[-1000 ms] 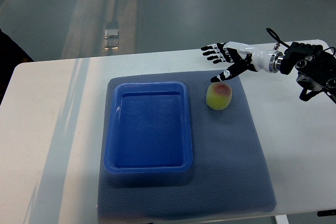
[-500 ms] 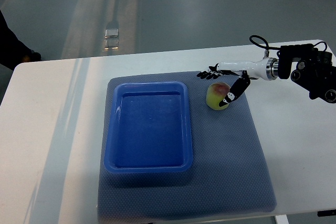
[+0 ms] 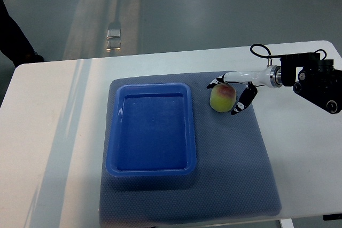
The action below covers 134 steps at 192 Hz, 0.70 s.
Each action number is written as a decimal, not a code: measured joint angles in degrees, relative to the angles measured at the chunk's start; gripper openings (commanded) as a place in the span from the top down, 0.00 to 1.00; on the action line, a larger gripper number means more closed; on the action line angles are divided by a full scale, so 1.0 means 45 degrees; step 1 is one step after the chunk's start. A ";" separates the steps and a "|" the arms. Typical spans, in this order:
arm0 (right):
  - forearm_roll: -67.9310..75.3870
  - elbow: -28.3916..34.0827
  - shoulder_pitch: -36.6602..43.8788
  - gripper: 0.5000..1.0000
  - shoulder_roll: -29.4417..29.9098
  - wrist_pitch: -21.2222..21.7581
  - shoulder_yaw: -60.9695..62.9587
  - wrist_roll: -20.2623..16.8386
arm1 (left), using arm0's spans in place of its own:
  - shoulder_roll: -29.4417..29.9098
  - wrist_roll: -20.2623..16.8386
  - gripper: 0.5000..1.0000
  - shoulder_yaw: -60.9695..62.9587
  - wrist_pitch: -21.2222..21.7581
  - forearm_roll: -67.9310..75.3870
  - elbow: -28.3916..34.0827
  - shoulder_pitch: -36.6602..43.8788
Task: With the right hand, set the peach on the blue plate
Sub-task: 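Close the right hand fingers on the peach and lift it, then carry the peach over the blue tray and release it inside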
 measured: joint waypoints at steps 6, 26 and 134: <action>-0.0005 -0.0041 0.0001 0.33 0.0015 -0.0071 -0.0030 -0.0014 | 0.0000 0.0000 0.00 0.0000 0.0000 0.0000 0.0000 0.0000; -0.0039 -0.0206 0.0005 0.48 0.0041 -0.0273 -0.0168 -0.0045 | 0.0000 0.0000 0.00 0.0000 0.0000 0.0000 0.0000 0.0000; 0.0244 -0.0313 0.1307 0.71 0.0738 -0.0249 -0.0001 -0.0036 | 0.0000 0.0000 0.00 0.0000 -0.0006 0.0000 0.0000 0.0000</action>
